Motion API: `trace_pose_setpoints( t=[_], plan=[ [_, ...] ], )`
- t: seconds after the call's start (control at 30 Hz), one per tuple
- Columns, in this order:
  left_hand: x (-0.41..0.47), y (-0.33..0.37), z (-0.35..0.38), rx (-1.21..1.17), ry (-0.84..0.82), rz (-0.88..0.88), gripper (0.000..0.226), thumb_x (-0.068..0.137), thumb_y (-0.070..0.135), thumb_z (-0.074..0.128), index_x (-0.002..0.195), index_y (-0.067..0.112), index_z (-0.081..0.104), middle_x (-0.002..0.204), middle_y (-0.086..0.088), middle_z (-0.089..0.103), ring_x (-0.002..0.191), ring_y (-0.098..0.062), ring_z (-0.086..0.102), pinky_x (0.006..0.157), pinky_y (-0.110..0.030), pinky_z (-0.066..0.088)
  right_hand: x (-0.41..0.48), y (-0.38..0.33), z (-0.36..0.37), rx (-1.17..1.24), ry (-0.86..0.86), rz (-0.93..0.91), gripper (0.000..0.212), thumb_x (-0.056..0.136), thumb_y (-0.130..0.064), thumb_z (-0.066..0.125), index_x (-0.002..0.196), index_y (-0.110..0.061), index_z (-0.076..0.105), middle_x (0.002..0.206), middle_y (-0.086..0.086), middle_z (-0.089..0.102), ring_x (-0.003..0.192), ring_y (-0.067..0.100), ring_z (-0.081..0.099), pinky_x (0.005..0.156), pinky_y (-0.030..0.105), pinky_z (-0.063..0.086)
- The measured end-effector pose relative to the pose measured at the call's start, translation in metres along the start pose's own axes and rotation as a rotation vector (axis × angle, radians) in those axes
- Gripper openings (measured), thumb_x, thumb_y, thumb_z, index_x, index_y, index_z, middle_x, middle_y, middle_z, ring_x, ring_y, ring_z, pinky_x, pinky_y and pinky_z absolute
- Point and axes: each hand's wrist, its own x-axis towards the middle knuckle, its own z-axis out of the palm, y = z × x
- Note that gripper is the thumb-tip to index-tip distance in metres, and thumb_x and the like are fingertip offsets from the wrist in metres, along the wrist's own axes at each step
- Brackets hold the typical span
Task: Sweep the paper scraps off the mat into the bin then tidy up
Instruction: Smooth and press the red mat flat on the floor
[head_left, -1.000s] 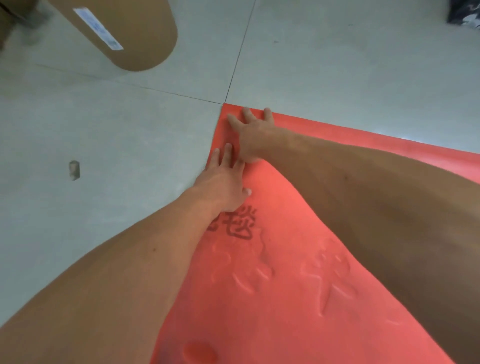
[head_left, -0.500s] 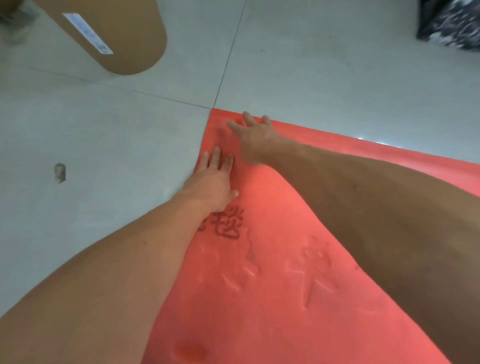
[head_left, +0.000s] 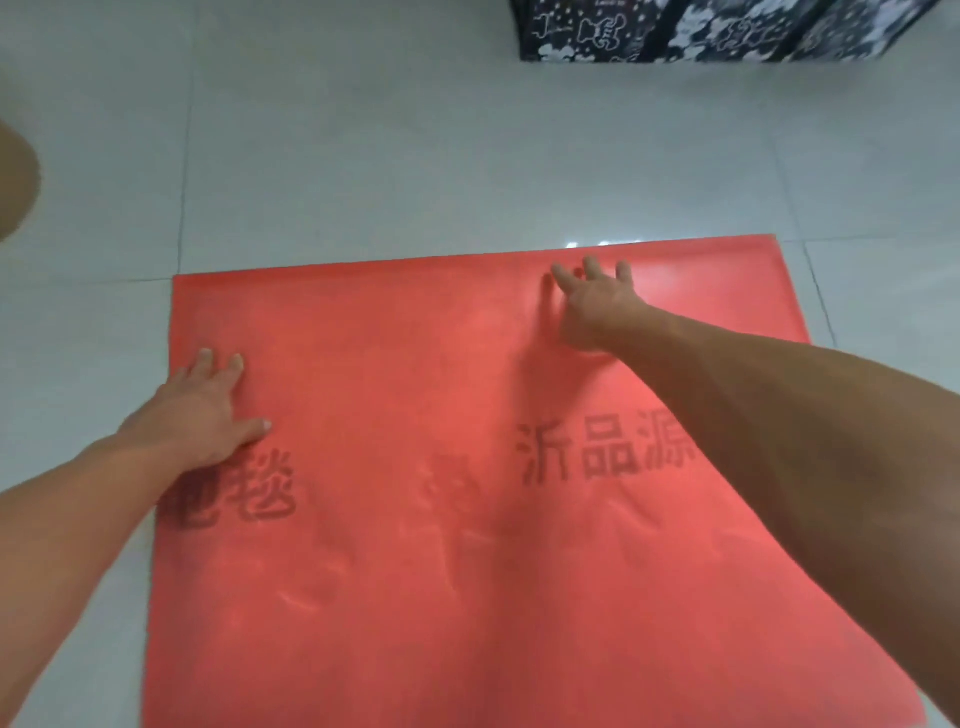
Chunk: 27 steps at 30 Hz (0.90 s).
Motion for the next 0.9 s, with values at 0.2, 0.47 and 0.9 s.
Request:
trace_pose_setpoints(
  t=[0.2, 0.47, 0.9],
  plan=[
    [0.023, 0.040, -0.082, 0.309, 0.100, 0.041, 0.051, 0.091, 0.049, 0.039, 0.131, 0.020, 0.055, 0.135, -0.013, 0.055, 0.119, -0.034, 0.055, 0.098, -0.043, 0.046, -0.007, 0.020, 0.015, 0.163, -0.056, 0.073, 0.080, 0.082, -0.017, 0.033, 0.150, -0.039, -0.003, 0.160, 0.005, -0.005, 0.147, 0.036, 0.004, 0.111, 0.065, 0.013],
    [0.030, 0.253, -0.091, 0.018, 0.179, 0.573, 0.093, 0.087, 0.054, 0.058, 0.155, 0.019, 0.005, 0.162, -0.014, 0.004, 0.148, -0.033, 0.007, 0.119, -0.040, 0.009, -0.025, 0.038, 0.008, 0.396, 0.013, 0.166, 0.083, 0.083, -0.008, 0.033, 0.152, -0.040, -0.001, 0.161, -0.008, -0.013, 0.147, 0.028, -0.018, 0.101, 0.078, 0.016],
    [0.036, 0.317, -0.075, 0.179, 0.014, 0.447, 0.114, 0.078, 0.067, 0.060, 0.153, 0.020, -0.012, 0.160, -0.012, -0.015, 0.146, -0.037, -0.011, 0.118, -0.043, 0.000, 0.022, 0.111, 0.015, 0.409, -0.049, 0.260, 0.093, 0.073, -0.008, 0.034, 0.151, -0.038, -0.008, 0.162, 0.007, -0.008, 0.146, 0.033, -0.019, 0.105, 0.074, 0.009]
  ],
)
